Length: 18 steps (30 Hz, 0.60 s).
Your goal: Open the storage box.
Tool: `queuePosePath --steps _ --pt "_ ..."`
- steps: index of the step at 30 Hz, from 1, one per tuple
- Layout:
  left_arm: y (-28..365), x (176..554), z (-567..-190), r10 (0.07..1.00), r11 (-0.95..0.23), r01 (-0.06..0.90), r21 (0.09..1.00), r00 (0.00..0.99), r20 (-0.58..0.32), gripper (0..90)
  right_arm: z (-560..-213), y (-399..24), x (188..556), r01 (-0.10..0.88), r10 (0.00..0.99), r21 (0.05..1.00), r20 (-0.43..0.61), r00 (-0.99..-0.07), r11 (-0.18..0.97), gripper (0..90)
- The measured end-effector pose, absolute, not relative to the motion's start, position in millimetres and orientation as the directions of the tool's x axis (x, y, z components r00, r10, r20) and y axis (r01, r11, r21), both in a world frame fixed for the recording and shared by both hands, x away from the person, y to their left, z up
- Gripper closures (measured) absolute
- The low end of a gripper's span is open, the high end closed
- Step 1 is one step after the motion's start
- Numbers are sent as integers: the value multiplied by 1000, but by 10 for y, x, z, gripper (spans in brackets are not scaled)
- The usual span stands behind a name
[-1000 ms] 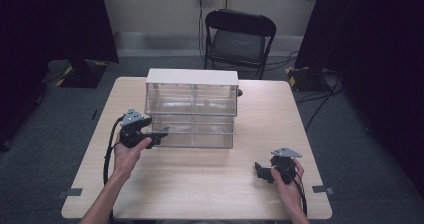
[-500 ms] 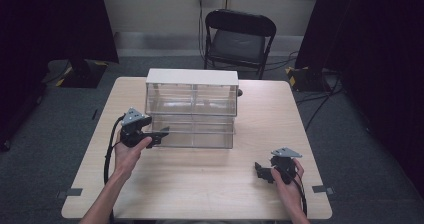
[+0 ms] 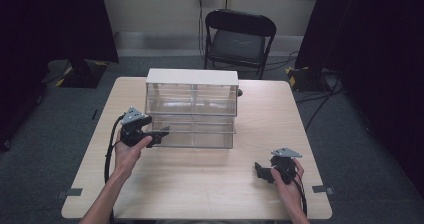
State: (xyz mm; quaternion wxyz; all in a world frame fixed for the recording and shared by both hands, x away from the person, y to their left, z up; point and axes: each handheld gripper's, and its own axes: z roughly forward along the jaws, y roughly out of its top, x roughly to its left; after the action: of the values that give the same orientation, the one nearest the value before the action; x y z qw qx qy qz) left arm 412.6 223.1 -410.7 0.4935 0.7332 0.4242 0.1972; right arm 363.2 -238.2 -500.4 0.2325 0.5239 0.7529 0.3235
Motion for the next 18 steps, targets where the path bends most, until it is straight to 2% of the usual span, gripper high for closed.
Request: queuePosePath --steps 18 --pt "2223 4140 -4035 811 -162 416 895 572 -119 152 -5004 -2383 3632 638 939 731 -11 -343 242 98"
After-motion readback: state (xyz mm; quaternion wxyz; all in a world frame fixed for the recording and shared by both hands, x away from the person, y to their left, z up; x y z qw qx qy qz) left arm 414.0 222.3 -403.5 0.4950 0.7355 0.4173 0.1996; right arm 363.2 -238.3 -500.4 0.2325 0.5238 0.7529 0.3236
